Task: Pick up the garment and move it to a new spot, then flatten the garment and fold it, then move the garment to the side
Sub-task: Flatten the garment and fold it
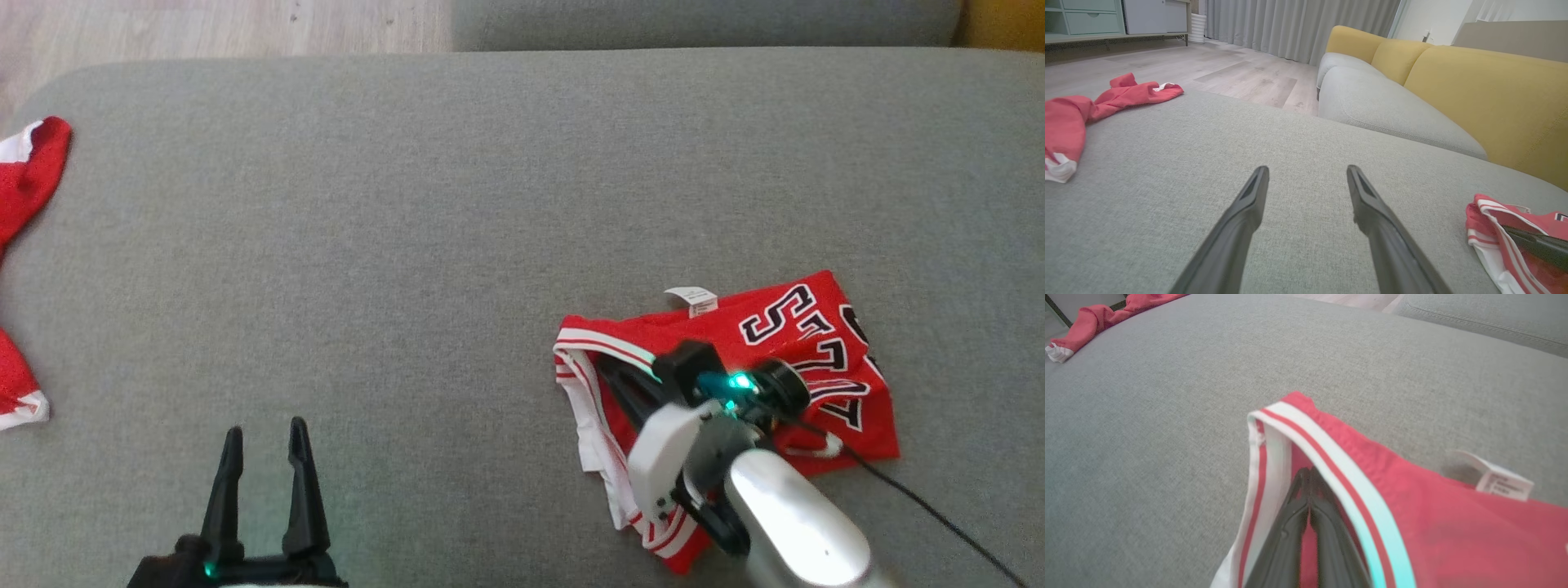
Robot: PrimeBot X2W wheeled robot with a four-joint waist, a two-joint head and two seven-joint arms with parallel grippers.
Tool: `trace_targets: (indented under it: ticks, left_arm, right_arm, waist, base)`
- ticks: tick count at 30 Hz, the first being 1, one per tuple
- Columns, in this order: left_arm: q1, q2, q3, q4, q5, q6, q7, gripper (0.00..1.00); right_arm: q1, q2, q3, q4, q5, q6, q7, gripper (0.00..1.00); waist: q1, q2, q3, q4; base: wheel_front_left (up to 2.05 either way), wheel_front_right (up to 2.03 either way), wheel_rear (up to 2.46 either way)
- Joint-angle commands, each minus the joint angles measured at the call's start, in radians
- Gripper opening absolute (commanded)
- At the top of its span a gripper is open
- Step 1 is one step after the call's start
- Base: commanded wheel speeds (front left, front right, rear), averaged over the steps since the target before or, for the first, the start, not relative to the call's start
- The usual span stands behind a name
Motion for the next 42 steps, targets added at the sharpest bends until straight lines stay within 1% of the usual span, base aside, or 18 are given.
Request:
trace_targets:
  ticks: [1,8,14,23,28,29,30,31,32,34,36,37,38,40,42]
  left_arm:
    - [-0.042,-0.004,0.019,-0.025,0.007,0.001,-0.006,1.0]
    - [-0.061,-0.004,0.009,-0.017,0.006,-0.001,-0.006,1.0]
    - [-0.068,-0.004,0.001,-0.011,0.009,-0.003,-0.006,1.0]
    - [-0.084,-0.004,-0.023,0.001,0.014,-0.007,-0.006,1.0]
    - [-0.073,-0.004,-0.016,0.003,0.01,-0.005,-0.006,1.0]
    - [-0.069,-0.004,-0.013,0.003,0.01,-0.004,-0.006,1.0]
    - [-0.064,-0.004,-0.009,0.002,0.01,-0.003,-0.006,1.0]
    - [-0.06,-0.004,-0.004,0.002,0.01,-0.002,-0.006,1.0]
    - [-0.054,-0.004,0.001,0.0,0.011,-0.001,-0.006,1.0]
    - [-0.039,-0.004,0.013,-0.004,0.011,0.003,-0.006,1.0]
    - [-0.023,-0.004,0.026,-0.01,0.012,0.007,-0.006,1.0]
    - [-0.015,-0.004,0.032,-0.013,0.013,0.009,-0.006,1.0]
    - [-0.008,-0.004,0.038,-0.017,0.014,0.01,-0.006,1.0]
    - [0.006,-0.004,0.046,-0.023,0.016,0.011,-0.006,1.0]
    - [0.016,-0.004,0.053,-0.027,0.018,0.01,-0.006,1.0]
  right_arm:
    - [-0.049,0.016,0.036,-0.01,0.016,0.007,0.008,0.0]
    - [-0.13,0.016,0.078,0.048,0.073,0.007,0.011,0.0]
    - [-0.163,0.016,0.108,0.075,0.124,0.007,-0.001,0.0]
    - [-0.205,0.016,0.162,0.093,0.231,0.007,-0.061,0.0]
    - [-0.21,0.016,0.163,0.103,0.258,0.007,-0.098,0.0]
    - [-0.206,0.016,0.165,0.1,0.261,0.007,-0.102,0.02]
    - [-0.201,0.016,0.165,0.095,0.258,0.007,-0.104,0.2]
    - [-0.192,0.016,0.165,0.087,0.254,0.007,-0.104,0.34]
    - [-0.18,0.016,0.162,0.074,0.25,0.007,-0.106,0.44]
    - [-0.149,0.016,0.145,0.038,0.239,0.007,-0.109,0.51]
    - [-0.112,0.016,0.116,-0.008,0.208,0.007,-0.108,0.72]
    - [-0.092,0.016,0.098,-0.034,0.187,0.007,-0.107,0.91]
    - [-0.069,0.016,0.078,-0.061,0.165,0.007,-0.101,1.0]
    - [-0.018,-0.001,0.03,-0.126,0.128,0.007,-0.089,1.0]
    - [0.036,-0.037,-0.004,-0.201,0.101,0.007,-0.076,1.0]
  waist:
    - [-0.0001,0.0,0.008,0.007]
    - [-0.0001,0.0,0.023,0.022]
    - [-0.0001,0.0,0.032,0.03]
    - [-0.0001,0.0,0.036,0.041]
    - [-0.0001,0.0,0.023,0.024]
    - [-0.0001,0.0,0.017,0.019]
    - [-0.0001,0.0,0.01,0.013]
    - [-0.0001,0.0,0.003,0.006]
    - [-0.0001,0.0,-0.005,-0.002]
    - [-0.0001,0.0,-0.023,-0.018]
    - [-0.0001,0.0,-0.039,-0.036]
    - [-0.0001,0.0,-0.047,-0.046]
    - [-0.0001,0.0,-0.053,-0.055]
    - [-0.0001,0.0,-0.066,-0.071]
    - [-0.0001,0.0,-0.076,-0.086]
  base:
    - [0.0,0.0,0.0]
    - [0.0,0.0,0.0]
    - [0.0,0.0,0.0]
    - [0.0,0.0,0.0]
    - [0.0,0.0,0.0]
    - [0.0,0.0,0.0]
    - [0.0,0.0,0.0]
    - [0.0,0.0,0.0]
    - [0.0,0.0,0.0]
    - [0.0,0.0,0.0]
    - [0.0,0.0,0.0]
    - [0.0,0.0,0.0]
    - [0.0,0.0,0.0]
    - [0.0,0.0,0.0]
    - [0.0,0.0,0.0]
